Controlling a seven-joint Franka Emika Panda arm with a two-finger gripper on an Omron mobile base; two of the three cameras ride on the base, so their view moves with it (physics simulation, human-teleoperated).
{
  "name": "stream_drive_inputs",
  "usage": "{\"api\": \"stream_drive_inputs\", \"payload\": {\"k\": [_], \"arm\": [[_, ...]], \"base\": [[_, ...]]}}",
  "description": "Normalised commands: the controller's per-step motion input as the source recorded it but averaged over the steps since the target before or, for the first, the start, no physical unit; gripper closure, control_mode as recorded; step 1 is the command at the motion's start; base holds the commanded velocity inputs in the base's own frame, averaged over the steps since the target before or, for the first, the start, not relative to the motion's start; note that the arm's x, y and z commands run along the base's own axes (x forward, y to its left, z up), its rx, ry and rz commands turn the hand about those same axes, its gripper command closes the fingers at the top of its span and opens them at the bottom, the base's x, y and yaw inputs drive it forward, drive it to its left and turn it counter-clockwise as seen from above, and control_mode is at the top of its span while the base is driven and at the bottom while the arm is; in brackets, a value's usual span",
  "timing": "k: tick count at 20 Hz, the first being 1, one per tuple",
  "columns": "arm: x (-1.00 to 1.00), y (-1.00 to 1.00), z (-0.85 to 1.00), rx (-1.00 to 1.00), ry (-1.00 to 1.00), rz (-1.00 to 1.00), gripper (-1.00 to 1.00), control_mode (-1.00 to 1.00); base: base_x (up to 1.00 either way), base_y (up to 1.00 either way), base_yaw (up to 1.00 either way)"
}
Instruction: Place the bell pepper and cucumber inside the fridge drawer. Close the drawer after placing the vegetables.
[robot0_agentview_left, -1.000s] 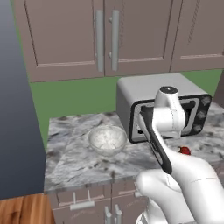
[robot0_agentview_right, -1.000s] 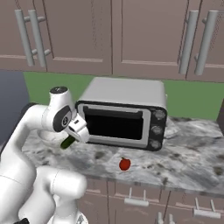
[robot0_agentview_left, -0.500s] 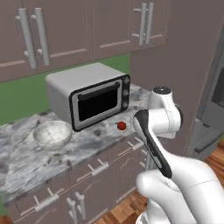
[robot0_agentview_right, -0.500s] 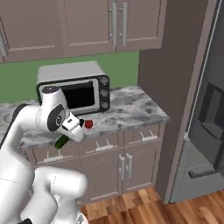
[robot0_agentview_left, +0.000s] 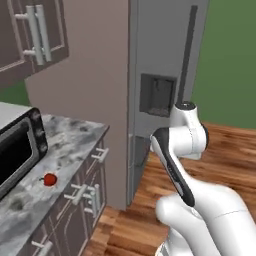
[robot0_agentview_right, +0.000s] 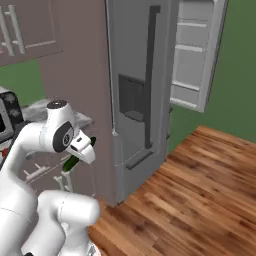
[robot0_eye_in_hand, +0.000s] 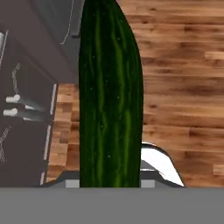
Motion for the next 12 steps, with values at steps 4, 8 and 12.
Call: {"api": "stream_drive_inputs", "payload": {"k": [4, 8, 12], "arm": [[0.0, 0.0, 0.0, 0.0, 0.0, 0.0, 1.0, 1.0], [0.0, 0.0, 0.0, 0.0, 0.0, 0.0, 1.0, 1.0], [0.0, 0.0, 0.0, 0.0, 0.0, 0.0, 1.0, 1.0]], "base": [[0.41, -1.0, -0.48], [0.92, -0.82, -0.08], [0.98, -0.68, 0.26]]}}
